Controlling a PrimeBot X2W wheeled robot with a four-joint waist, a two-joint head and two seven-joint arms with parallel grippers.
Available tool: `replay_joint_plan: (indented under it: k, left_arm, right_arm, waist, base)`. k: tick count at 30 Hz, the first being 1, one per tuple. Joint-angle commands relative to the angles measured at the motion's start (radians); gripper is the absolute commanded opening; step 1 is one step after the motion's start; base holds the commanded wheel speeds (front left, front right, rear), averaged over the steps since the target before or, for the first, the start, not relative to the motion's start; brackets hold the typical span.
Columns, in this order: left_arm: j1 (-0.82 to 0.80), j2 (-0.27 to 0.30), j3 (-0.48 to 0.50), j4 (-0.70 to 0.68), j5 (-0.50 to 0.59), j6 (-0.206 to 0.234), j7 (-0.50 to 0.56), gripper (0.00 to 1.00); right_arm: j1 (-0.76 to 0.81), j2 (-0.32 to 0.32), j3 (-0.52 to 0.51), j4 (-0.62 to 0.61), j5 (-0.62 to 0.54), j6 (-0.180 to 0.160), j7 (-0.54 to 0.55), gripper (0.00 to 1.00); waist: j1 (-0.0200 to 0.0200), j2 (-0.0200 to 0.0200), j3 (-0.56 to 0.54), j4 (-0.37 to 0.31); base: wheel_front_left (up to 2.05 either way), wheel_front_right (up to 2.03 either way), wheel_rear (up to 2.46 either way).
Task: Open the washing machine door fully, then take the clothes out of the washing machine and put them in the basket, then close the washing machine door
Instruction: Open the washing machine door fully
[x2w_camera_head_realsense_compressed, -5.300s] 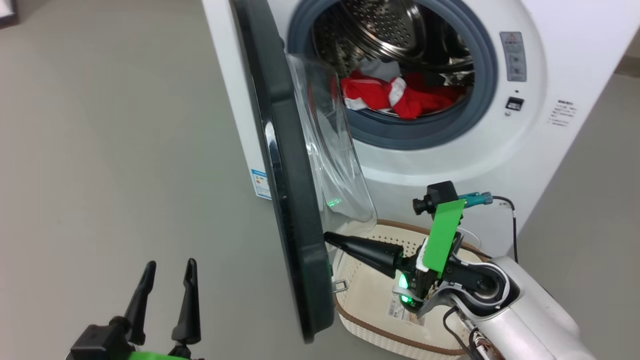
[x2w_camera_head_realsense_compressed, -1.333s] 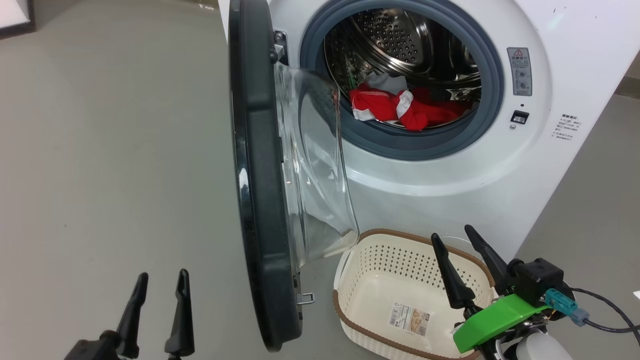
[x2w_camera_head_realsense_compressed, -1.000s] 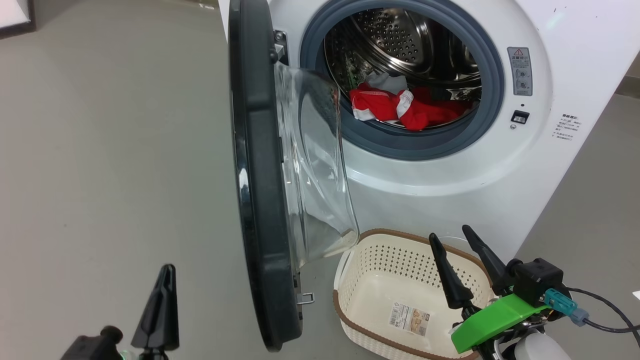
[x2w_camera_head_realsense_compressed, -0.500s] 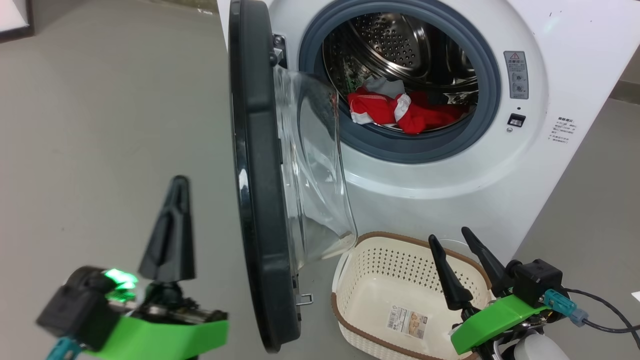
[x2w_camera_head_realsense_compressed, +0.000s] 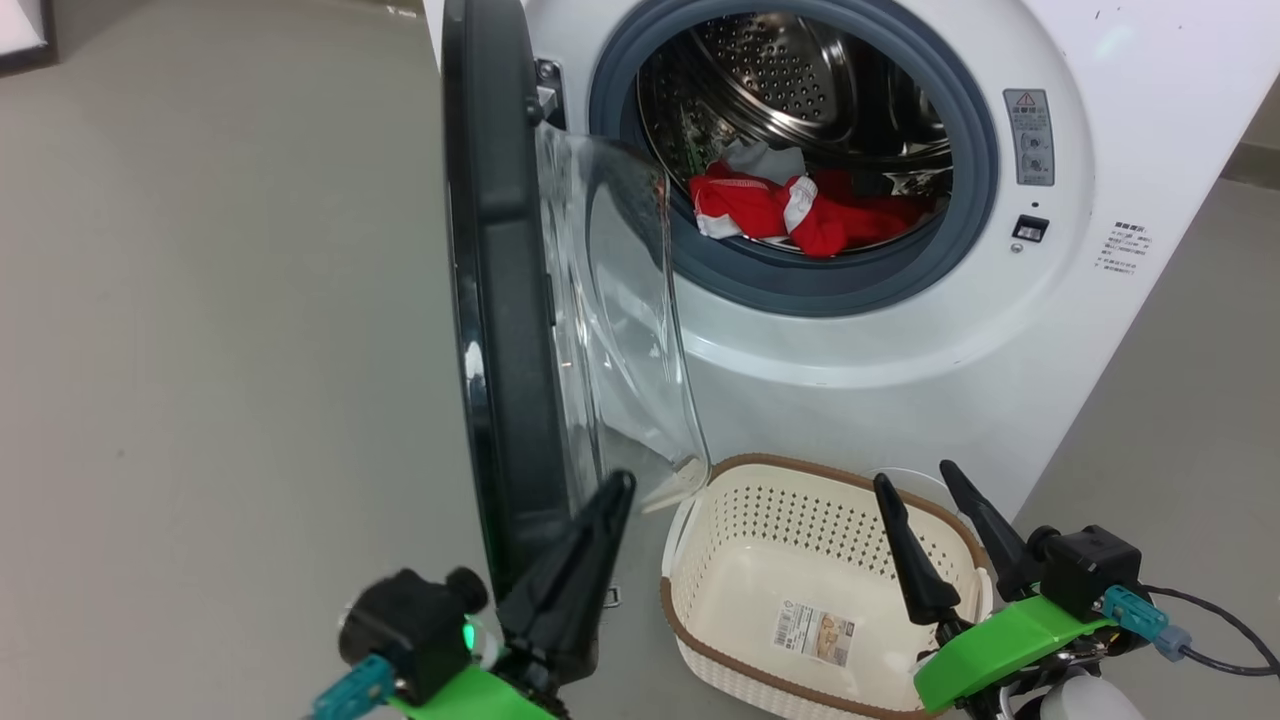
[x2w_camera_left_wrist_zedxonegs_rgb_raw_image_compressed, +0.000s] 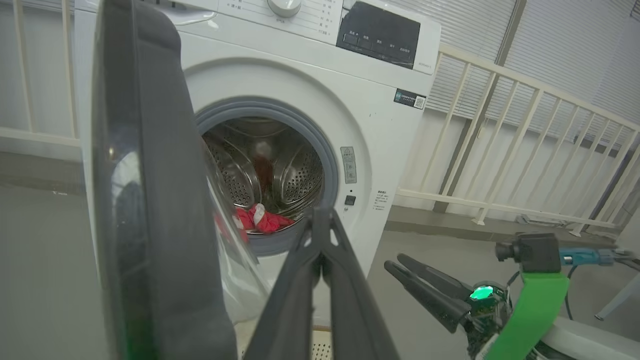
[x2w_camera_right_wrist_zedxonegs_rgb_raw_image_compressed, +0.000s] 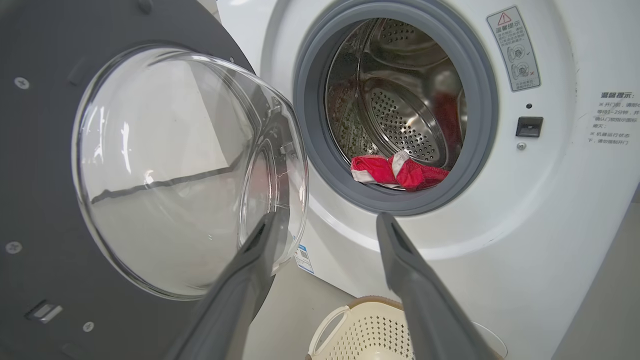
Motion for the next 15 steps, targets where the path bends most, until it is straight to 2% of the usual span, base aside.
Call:
replay_joint_plan:
  k: [1,8,15]
  left_arm:
    - [-0.012,0.006,0.021,-0.010,-0.009,0.005,0.008,0.00]
    - [0.008,0.006,0.008,0.096,-0.042,0.030,0.044,0.00]
    - [0.006,0.017,0.057,0.159,-0.052,0.061,0.015,0.00]
  right_arm:
    - [-0.024,0.002,0.018,-0.029,-0.001,0.003,-0.006,1.00]
    - [-0.028,0.002,0.023,-0.026,-0.002,0.003,-0.006,1.00]
    - [-0.029,0.002,0.019,-0.013,-0.008,0.003,-0.006,1.00]
  waist:
    - [0.0000,0.0000,0.005,-0.001]
    - [0.0000,0.0000,0.014,-0.003]
    - [0.0000,0.0000,0.012,0.000]
  base:
    - [0.00,0.00,0.00]
    - [0.00,0.00,0.00]
    - [0.00,0.00,0.00]
